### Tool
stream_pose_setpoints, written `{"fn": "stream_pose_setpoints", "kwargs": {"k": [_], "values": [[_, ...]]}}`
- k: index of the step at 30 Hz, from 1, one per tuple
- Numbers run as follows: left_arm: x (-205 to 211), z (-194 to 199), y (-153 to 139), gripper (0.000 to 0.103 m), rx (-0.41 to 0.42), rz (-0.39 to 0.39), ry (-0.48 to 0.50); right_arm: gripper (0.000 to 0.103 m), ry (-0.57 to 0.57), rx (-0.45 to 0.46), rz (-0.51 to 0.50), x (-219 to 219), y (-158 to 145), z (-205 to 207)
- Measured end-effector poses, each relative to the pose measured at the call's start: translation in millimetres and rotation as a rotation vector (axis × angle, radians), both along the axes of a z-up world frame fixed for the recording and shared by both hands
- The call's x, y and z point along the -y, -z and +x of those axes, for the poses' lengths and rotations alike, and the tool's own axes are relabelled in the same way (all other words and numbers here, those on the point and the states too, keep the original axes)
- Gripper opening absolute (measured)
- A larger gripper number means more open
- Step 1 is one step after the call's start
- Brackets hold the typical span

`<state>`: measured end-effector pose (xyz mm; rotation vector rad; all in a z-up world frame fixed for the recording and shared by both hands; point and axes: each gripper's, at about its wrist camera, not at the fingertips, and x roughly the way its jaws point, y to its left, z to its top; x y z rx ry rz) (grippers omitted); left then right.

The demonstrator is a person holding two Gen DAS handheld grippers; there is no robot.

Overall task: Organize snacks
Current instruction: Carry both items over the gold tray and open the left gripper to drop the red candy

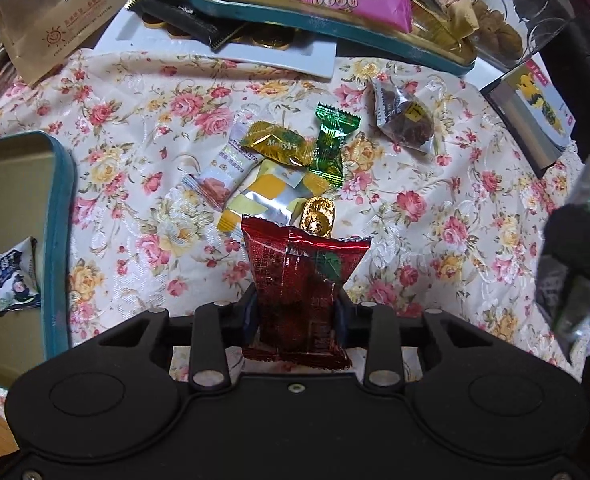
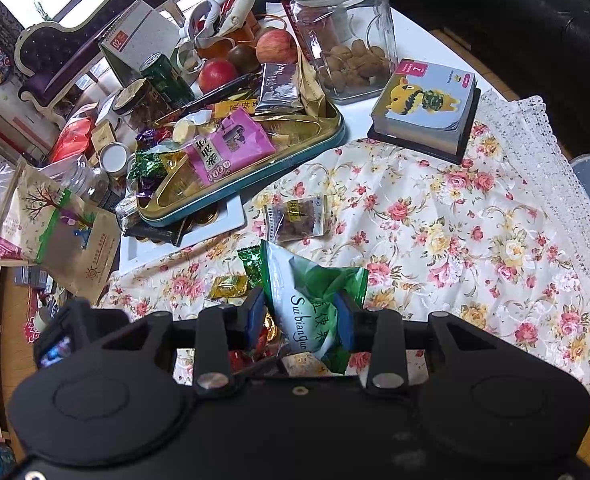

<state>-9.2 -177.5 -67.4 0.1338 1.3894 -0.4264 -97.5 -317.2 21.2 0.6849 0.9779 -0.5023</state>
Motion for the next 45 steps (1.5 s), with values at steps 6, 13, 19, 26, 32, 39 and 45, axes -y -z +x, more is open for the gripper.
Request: {"fn": "stream_pose_setpoints", "kwargs": {"k": [6, 13, 19, 26, 32, 39, 45], "values": [[-26, 8, -32, 0.044, 0.034, 0.009, -0.049, 0.038, 0.021, -0.007, -0.006, 2, 1, 2], [-61, 23, -62, 0.044, 0.116, 0.077, -0.099, 0.038, 0.010, -0.027, -0.016, -6, 6, 10], [-97, 37, -79, 0.044, 0.175, 0.110, -0.146, 0.038, -0.025, -0.044, -0.019, -25, 10, 24], [-148, 58, -88, 0.044, 0.176, 0.104, -0.241, 0.038, -0.101, -0.057, -0.027, -63, 13, 47], [-193, 72, -90, 0.044, 0.189, 0.116, -0.314, 0.038, -0.186, -0.060, -0.035, -104, 17, 67], [-239, 92, -83, 0.044, 0.240, 0.211, -0.381, 0.038, -0.343, -0.003, -0.035, -159, 19, 83], [-268, 98, -80, 0.044, 0.286, 0.279, -0.390, 0.038, -0.440, 0.023, -0.014, -188, 19, 91]]}}
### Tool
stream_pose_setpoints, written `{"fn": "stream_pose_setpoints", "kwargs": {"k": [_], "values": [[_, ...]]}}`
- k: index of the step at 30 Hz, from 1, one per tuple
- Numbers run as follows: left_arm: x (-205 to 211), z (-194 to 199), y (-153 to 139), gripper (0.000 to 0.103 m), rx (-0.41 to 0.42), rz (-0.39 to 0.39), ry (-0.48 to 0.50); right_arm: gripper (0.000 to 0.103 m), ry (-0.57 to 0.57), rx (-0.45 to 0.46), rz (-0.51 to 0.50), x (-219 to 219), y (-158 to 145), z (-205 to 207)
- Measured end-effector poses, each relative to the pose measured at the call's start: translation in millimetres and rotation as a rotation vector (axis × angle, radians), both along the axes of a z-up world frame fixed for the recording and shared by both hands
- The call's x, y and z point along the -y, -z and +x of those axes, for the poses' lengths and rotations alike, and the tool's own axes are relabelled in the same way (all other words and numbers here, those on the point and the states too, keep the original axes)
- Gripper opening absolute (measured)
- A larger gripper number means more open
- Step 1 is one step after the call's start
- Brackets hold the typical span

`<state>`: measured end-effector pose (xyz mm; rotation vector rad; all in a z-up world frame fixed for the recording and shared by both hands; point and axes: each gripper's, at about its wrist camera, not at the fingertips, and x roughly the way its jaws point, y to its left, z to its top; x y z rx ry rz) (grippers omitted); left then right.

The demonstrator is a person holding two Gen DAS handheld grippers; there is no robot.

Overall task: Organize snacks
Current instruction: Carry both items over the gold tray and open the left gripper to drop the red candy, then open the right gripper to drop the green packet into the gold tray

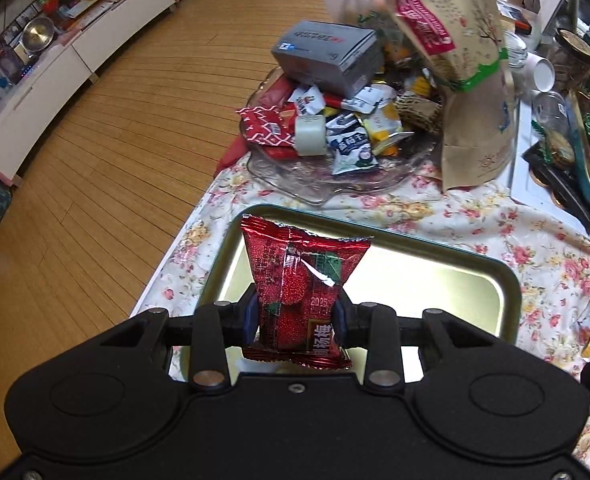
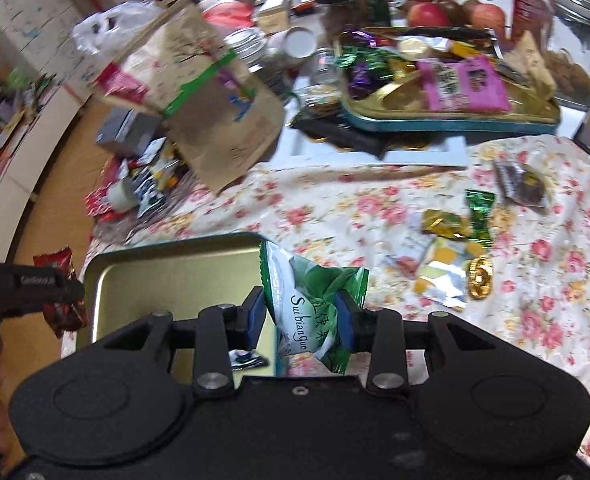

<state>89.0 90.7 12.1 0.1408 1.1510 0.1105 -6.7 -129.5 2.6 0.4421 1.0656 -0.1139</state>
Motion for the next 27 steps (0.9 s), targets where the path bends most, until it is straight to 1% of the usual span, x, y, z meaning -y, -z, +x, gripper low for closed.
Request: {"fn": "stream_pose_setpoints", "kwargs": {"k": [3, 5, 9, 12, 14, 18, 24, 27], "values": [[-10, 3, 2, 0.044, -0.022, -0.043, -0.006, 0.038, -0.048, 0.009, -0.021, -15, 1, 2], [-12, 4, 4, 0.044, -0.034, -0.057, -0.007, 0.039, -0.075, 0.005, -0.031, -22, 4, 2], [-10, 4, 9, 0.044, -0.042, -0.039, 0.003, 0.039, -0.126, -0.025, -0.011, -34, 11, 0], [-10, 5, 10, 0.045, -0.048, -0.055, 0.001, 0.039, -0.154, -0.040, 0.002, -42, 15, -1], [-10, 5, 9, 0.046, -0.044, -0.057, -0.007, 0.039, -0.171, -0.040, -0.001, -46, 15, -1], [-8, 4, 5, 0.049, -0.029, -0.059, -0.006, 0.039, -0.200, -0.035, 0.005, -51, 12, -3], [-1, 4, 11, 0.049, -0.057, -0.050, 0.007, 0.040, -0.257, -0.038, 0.011, -59, 12, -5], [3, 2, 13, 0.049, -0.064, -0.044, 0.023, 0.042, -0.301, -0.046, 0.028, -65, 13, -5]]}}
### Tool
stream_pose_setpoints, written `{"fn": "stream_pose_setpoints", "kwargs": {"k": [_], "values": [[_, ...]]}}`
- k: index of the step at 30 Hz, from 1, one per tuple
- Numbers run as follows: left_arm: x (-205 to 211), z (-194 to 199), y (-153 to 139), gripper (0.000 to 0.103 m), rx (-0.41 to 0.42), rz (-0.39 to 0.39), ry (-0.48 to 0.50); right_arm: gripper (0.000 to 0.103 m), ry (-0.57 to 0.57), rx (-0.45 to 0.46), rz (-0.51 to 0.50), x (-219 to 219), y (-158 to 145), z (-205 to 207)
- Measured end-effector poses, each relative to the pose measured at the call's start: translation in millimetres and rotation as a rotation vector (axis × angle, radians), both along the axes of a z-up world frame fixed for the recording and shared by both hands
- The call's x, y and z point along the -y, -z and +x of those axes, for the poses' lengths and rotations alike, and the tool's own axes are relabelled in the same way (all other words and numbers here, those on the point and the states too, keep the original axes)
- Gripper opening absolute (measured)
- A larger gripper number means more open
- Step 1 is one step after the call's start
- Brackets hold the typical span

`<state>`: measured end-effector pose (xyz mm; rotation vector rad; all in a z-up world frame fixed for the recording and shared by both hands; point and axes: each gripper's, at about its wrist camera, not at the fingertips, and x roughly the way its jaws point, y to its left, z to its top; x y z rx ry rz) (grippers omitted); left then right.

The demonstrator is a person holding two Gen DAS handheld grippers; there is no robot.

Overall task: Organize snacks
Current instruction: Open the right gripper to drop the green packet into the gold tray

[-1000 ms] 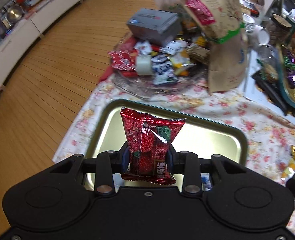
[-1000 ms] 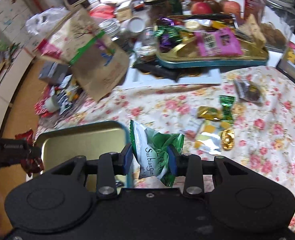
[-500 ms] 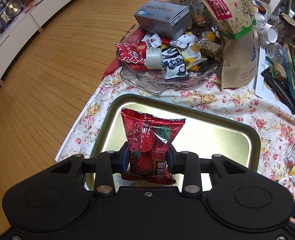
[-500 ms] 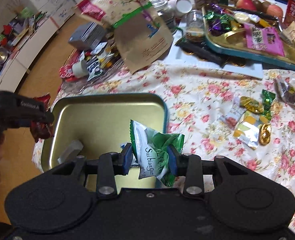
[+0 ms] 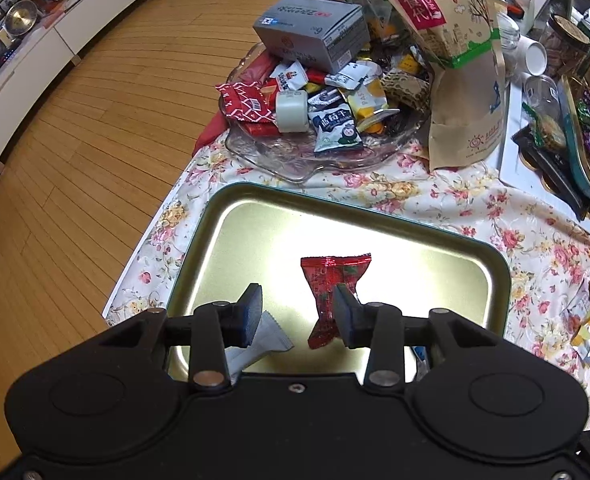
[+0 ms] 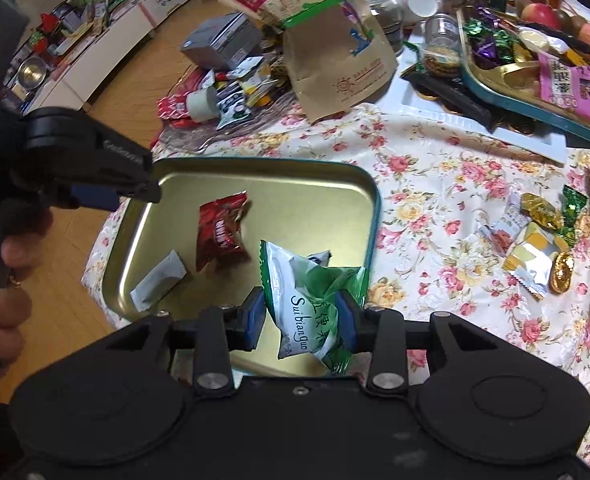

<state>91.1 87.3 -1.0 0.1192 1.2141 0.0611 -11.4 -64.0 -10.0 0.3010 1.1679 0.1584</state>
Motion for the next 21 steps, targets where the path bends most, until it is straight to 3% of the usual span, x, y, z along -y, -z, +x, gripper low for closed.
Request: {"fn": "stream_pose_setpoints", "kwargs": {"k": [8, 21], "values": [[6, -2, 2, 0.049, -0.006, 0.004, 0.026, 0.042, -0.049, -0.023, 0.029, -8, -2, 0], [16, -4, 4, 0.049, -0.026, -0.012, 0.035, 0.042, 0.046, -0.057, -0.014, 14, 3, 1]]}}
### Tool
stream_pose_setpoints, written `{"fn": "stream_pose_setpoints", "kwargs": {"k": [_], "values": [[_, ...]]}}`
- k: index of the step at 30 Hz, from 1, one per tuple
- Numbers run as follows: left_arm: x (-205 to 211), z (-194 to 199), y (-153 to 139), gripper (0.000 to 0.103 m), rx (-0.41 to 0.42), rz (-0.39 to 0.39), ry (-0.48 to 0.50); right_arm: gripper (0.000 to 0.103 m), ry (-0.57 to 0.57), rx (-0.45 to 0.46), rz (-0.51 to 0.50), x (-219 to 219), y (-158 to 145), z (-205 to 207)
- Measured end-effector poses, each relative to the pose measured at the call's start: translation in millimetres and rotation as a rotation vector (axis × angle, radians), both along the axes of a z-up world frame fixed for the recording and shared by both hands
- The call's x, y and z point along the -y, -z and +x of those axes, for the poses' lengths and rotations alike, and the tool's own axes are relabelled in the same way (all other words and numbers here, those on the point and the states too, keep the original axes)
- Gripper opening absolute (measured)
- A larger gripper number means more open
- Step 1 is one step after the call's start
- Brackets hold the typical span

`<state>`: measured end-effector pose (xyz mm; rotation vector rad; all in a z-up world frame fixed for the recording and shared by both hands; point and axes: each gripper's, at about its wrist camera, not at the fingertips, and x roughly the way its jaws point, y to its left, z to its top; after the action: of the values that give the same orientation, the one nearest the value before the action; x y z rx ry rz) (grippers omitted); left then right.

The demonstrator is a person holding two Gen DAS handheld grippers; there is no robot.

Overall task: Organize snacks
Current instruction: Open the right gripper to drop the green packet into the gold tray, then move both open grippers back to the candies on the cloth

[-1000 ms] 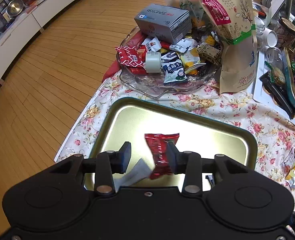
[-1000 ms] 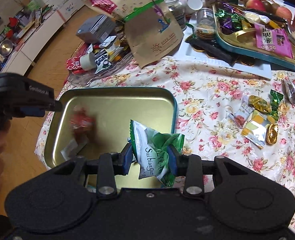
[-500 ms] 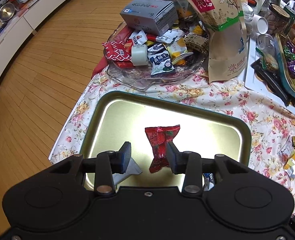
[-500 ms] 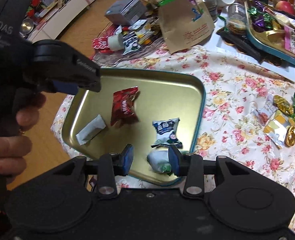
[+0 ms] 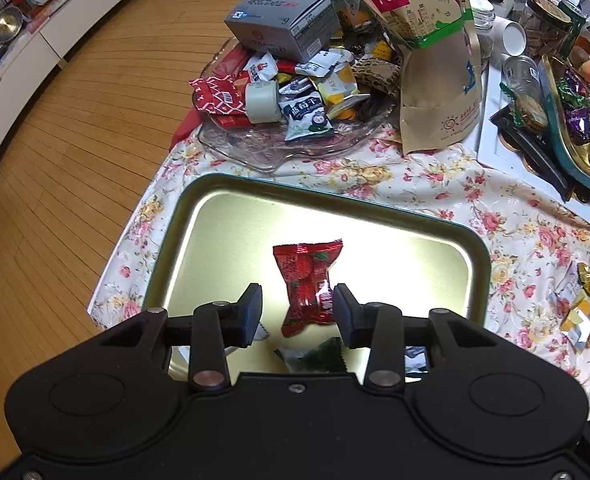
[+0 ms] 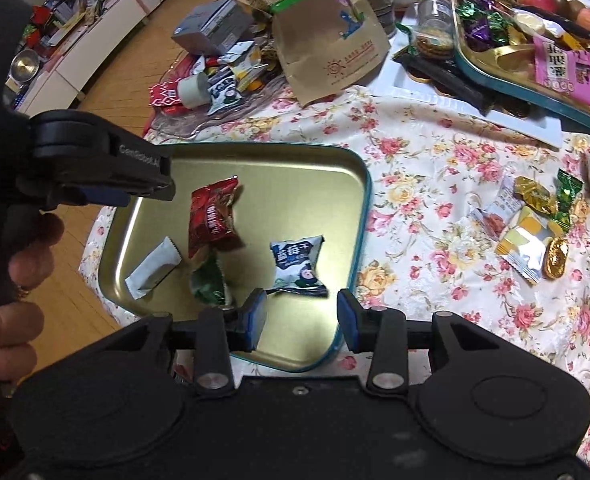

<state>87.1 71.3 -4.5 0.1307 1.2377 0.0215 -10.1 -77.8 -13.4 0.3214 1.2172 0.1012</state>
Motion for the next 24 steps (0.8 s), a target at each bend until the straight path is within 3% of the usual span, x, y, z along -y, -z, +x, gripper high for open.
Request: {"fn": "stream_pose_setpoints", "kwargs": {"k": [11, 24], "values": [[41, -13, -8, 0.049, 0.018, -0.008, 0.072, 0.042, 0.084, -0.023, -0.023, 27, 2, -7], [101, -39, -8, 0.049, -0.002, -0.018, 0.222, 0.042, 0.269, -0.031, -0.036, 105, 3, -26]]}}
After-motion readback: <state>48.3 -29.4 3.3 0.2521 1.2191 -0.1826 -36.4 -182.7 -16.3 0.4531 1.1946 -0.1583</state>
